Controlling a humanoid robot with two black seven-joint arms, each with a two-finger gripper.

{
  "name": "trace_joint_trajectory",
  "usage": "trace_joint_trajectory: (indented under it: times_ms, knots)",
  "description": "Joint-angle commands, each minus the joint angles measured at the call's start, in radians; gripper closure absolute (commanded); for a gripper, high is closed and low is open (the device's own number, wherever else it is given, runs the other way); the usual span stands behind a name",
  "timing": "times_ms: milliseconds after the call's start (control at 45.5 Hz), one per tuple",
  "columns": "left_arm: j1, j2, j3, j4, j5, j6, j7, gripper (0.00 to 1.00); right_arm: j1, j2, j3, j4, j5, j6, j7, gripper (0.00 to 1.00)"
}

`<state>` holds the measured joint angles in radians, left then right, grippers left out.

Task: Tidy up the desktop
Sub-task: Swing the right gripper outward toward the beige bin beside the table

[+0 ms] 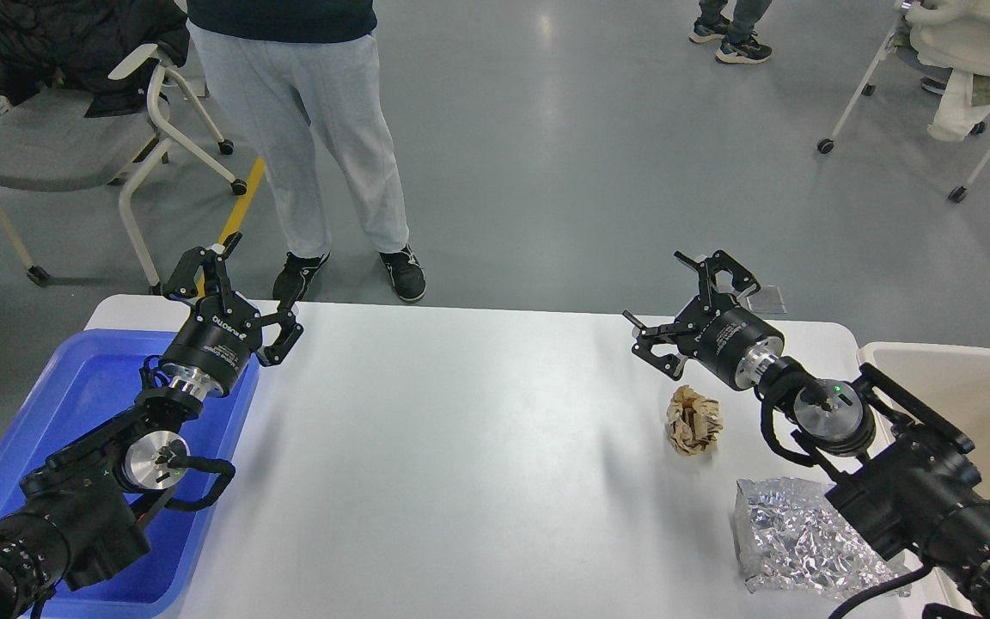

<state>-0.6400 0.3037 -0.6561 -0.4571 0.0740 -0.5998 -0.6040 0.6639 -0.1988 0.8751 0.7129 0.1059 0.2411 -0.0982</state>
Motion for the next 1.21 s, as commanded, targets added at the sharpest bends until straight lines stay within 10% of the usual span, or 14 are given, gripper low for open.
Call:
trace_joint_trajectory:
  times_ms: [0, 638, 1188]
  knots:
    - [-0.001, 0.000, 0.000, 0.000, 0.001, 0.000, 0.001, 0.00, 0.003, 0.001, -0.001, 0.002, -0.018, 0.001, 0.000, 0.00]
    - [0.000, 0.000, 0.001, 0.000, 0.000, 0.000, 0.001, 0.00, 0.017, -0.054, -0.001, 0.056, -0.120, 0.072, -0.002, 0.00]
    - [-0.001, 0.000, 0.001, 0.000, 0.000, 0.000, 0.000, 0.00, 0.085, -0.408, -0.116, 0.339, -0.285, 0.070, -0.017, 0.00]
